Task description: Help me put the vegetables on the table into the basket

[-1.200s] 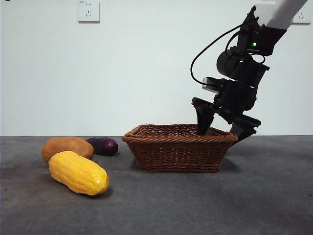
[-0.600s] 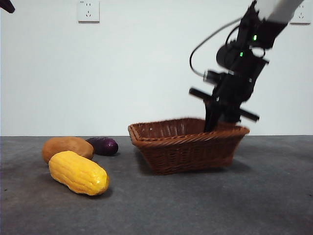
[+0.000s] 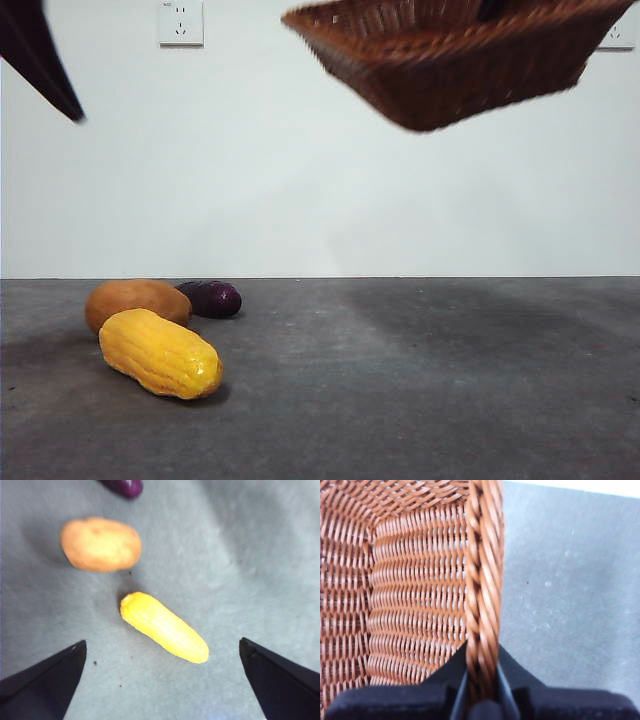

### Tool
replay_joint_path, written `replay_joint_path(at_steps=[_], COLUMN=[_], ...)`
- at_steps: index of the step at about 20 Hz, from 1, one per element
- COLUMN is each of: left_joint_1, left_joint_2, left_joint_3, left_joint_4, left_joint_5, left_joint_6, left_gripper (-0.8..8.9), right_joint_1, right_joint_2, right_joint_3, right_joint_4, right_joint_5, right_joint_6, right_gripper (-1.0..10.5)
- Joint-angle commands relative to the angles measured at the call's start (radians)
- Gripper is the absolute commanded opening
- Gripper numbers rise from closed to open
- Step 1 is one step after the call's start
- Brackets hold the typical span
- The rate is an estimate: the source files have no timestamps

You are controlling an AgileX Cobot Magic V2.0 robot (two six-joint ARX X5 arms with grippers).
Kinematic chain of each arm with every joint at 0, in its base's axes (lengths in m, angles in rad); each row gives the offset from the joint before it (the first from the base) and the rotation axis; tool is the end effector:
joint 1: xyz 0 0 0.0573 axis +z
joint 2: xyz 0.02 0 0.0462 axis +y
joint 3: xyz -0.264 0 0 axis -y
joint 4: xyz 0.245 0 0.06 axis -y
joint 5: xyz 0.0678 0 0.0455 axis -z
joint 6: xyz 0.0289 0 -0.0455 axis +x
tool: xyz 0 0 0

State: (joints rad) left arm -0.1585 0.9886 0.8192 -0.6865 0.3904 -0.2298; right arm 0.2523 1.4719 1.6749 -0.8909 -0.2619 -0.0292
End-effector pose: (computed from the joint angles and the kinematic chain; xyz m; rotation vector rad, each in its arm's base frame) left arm 0.1843 -0.0406 0.2705 -0.3103 0.9174 -0.4143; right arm 0.2845 0.0811 0.4136 -0.0241 0.6880 0.5037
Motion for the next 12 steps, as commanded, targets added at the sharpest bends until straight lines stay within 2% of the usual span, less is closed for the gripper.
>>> replay_joint_path(at_steps=[1, 5, 8, 12], left_joint_1=[-0.066, -0.178, -0.219, -0.260], left_joint_2=[0.079, 0.264, 0.397, 0.518], left_joint_3=[0.002, 0.002, 0.021, 0.103], left_joint_4=[0.055, 0.155, 0.180, 0.161], left_joint_5=[-0.055, -0.135, -0.151, -0.185], left_joint_6=[-0.092, -0.222, -0.302, -0.358], left_gripper=[6.59, 6.59, 6.59, 6.59], right_joint_1=[0.002, 0.002, 0.002, 0.002], right_joint_2=[-0.035, -0.079, -0.096, -0.096], right_joint_3=[0.000, 0.000, 0.000, 0.000], right_joint_4=[-0.008, -0.043, -0.068, -0.083], right_joint_5=[-0.008, -0.010, -0.011, -0.070], right_joint_6=[-0.026, -0.034, -0.052, -0.055], right_gripper=[-0.1, -0.1, -0.1, -0.1])
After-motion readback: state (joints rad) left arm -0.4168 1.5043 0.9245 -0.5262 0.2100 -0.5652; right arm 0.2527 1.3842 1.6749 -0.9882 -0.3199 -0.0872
